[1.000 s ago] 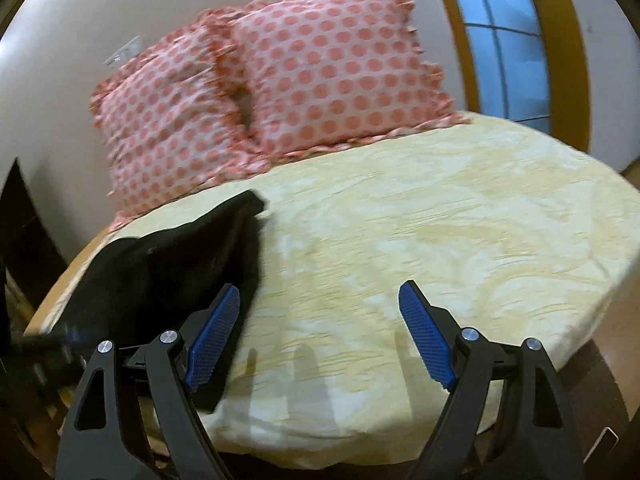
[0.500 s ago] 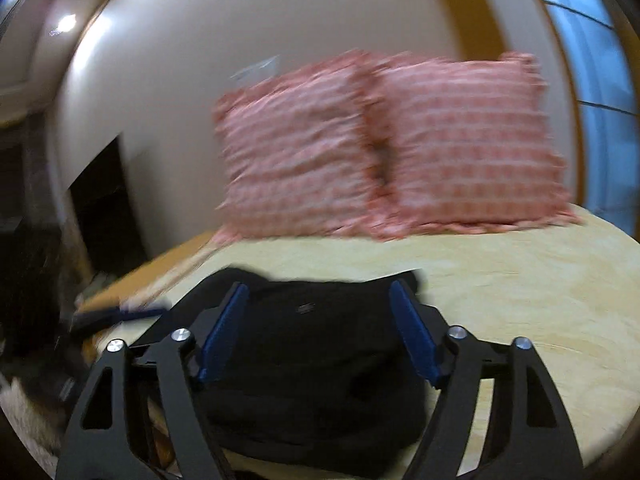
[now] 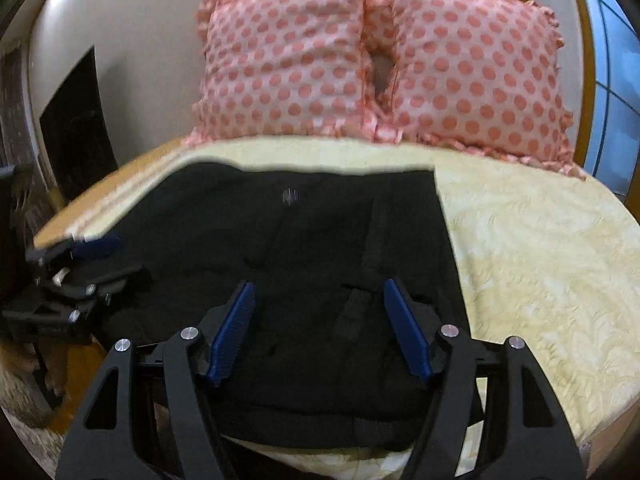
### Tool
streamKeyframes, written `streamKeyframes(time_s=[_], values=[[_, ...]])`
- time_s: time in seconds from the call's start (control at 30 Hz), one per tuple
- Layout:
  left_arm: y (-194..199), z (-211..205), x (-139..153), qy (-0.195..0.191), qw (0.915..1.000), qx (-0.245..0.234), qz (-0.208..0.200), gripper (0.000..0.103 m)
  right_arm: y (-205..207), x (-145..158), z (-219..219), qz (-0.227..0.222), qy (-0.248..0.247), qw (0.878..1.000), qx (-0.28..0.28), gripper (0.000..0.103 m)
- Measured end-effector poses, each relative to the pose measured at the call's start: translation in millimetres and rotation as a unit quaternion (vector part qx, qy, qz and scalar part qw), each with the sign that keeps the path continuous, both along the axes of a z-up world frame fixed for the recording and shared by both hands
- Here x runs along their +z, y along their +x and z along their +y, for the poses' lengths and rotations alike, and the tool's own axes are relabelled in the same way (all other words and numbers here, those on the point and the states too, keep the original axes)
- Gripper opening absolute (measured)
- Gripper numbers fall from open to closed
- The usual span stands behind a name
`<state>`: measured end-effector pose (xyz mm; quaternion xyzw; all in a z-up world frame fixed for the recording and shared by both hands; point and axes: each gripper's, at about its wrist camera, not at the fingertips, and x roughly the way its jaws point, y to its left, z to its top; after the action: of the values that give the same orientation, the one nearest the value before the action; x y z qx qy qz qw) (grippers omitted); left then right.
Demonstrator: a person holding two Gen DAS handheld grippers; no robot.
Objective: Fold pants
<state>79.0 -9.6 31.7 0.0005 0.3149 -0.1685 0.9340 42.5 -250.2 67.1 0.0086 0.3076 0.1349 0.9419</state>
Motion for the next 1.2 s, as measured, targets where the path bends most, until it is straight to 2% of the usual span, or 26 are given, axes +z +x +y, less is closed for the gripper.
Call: streamKeyframes(time_s=[0.07, 0.13, 0.17, 0.2, 0.27, 0.33, 0.4, 0.6, 0.73, 0.83, 0.9, 0.93, 0.97, 1.07, 1.13, 1.2], values=[[-3, 1, 3, -0.011, 0.9999, -0.002, -0.013, 0.101, 0, 4, -1, -0.011, 0.012, 1.000, -0.003, 0.082], [4, 1, -7, 0.004, 0.9999, 0.008, 0.009, 0.101, 11, -13, 6, 0.038, -0.031, 0.999, -0.001, 0.083], [2, 1, -12, 0.008, 1.0000, 0.004, 0.003, 0.101, 7, -14, 11, 0.023, -0.055, 0.998, 0.006, 0.083], [5, -3, -13, 0.019, 0.9998, 0.002, -0.004, 0.101, 6, -11, 13, 0.024, -0.060, 0.998, 0.010, 0.083], [6, -3, -13, 0.023, 0.9997, 0.000, -0.006, 0.101, 10, 4, 4, 0.034, -0.024, 0.999, 0.018, 0.083], [7, 0, -14, 0.011, 0.9999, -0.002, -0.007, 0.101, 19, 26, -22, 0.032, 0.053, 0.998, 0.005, 0.086], [6, 1, -14, 0.009, 0.9999, -0.006, -0.011, 0.101, 45, 34, -44, 0.070, 0.092, 0.993, -0.019, 0.087], [4, 4, -14, 0.000, 0.9997, -0.016, -0.020, 0.101, 123, 15, -67, 0.182, 0.107, 0.977, -0.035, 0.086], [2, 5, -15, -0.002, 0.9995, -0.021, -0.025, 0.101, 150, 1, -64, 0.219, 0.102, 0.970, -0.021, 0.073], [1, 5, -16, -0.003, 0.9994, -0.023, -0.026, 0.101, 160, -10, -59, 0.242, 0.099, 0.965, -0.012, 0.073], [1, 5, -16, -0.004, 0.9993, -0.024, -0.028, 0.101, 163, -14, -57, 0.245, 0.100, 0.964, -0.005, 0.068], [0, 5, -16, -0.004, 0.9993, -0.024, -0.029, 0.101, 162, -14, -55, 0.238, 0.100, 0.966, 0.004, 0.058], [0, 5, -16, -0.004, 0.9993, -0.024, -0.030, 0.101, 161, -13, -53, 0.231, 0.098, 0.968, 0.014, 0.055], [0, 5, -17, -0.005, 0.9992, -0.025, -0.031, 0.101, 153, -9, -44, 0.200, 0.075, 0.976, 0.042, 0.033], [0, 4, -17, -0.004, 0.9992, -0.025, -0.030, 0.101, 147, -3, -39, 0.177, 0.058, 0.981, 0.054, 0.024], [0, 4, -17, -0.004, 0.9992, -0.024, -0.031, 0.101, 136, 6, -31, 0.144, 0.032, 0.987, 0.068, 0.020]])
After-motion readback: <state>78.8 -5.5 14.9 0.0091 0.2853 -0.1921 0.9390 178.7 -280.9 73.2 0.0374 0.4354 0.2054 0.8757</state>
